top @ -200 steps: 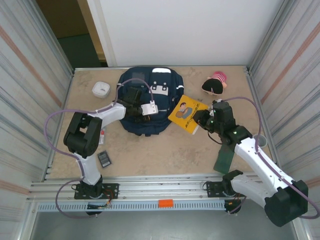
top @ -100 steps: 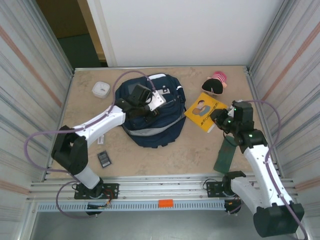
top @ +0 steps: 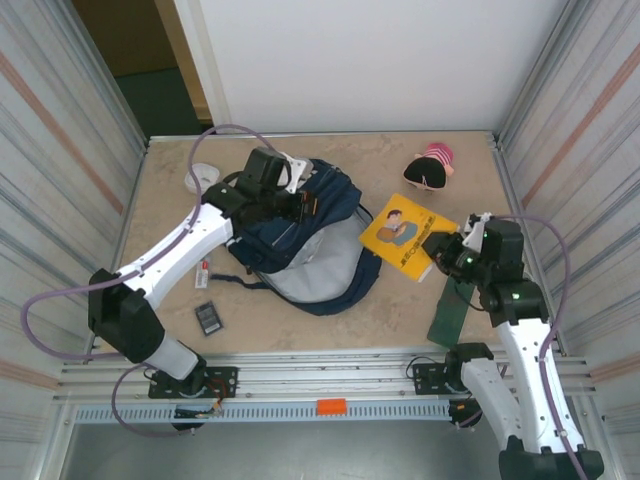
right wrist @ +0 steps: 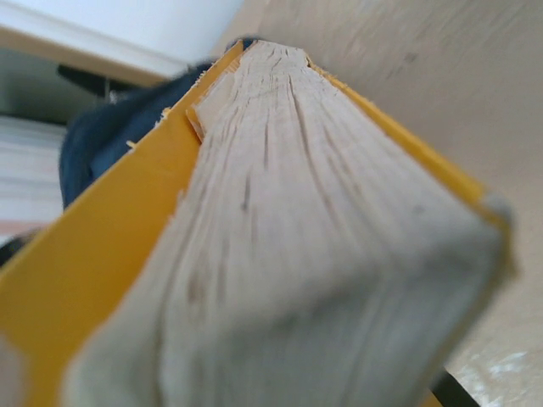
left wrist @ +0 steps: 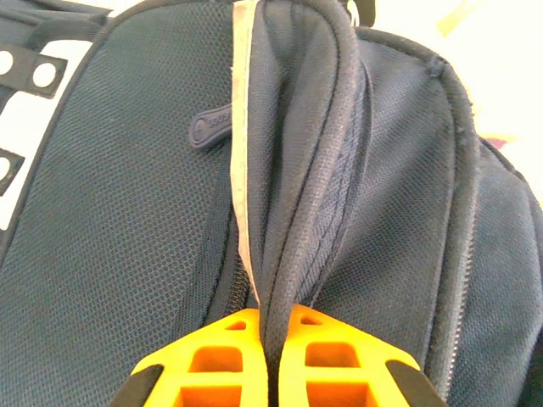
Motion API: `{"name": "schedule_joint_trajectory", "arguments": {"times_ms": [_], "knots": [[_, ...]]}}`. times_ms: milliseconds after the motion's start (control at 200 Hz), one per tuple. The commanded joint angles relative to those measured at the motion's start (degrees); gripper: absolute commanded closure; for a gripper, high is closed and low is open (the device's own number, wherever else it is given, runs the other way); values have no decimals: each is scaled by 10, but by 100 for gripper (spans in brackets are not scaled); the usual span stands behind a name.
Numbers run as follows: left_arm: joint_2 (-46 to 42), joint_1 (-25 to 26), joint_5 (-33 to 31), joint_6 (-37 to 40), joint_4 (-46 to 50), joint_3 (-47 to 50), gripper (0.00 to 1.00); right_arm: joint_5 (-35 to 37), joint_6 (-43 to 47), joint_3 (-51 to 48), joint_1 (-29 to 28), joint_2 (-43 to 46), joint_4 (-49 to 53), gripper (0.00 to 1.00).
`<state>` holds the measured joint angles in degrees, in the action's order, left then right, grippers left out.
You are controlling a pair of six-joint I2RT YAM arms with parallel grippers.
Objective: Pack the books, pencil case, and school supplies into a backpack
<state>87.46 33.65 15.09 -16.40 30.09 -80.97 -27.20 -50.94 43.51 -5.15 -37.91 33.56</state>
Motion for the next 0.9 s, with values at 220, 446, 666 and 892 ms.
{"name": "schedule_joint_trajectory", "arguments": {"times_ms": [220, 446, 666, 892], "knots": [[13, -29, 131, -57, -92, -43, 100, 36, -184, -123, -148, -1, -315, 100], [18, -42, 180, -55, -104, -42, 100, 116, -218, -131, -240, -131, -487, 100], [16, -59, 235, -73, -140, -38, 100, 215, -237, -112, -300, -280, -616, 100], [12, -82, 299, -94, -183, -31, 100, 208, -254, -45, -314, -450, -712, 100]]}}
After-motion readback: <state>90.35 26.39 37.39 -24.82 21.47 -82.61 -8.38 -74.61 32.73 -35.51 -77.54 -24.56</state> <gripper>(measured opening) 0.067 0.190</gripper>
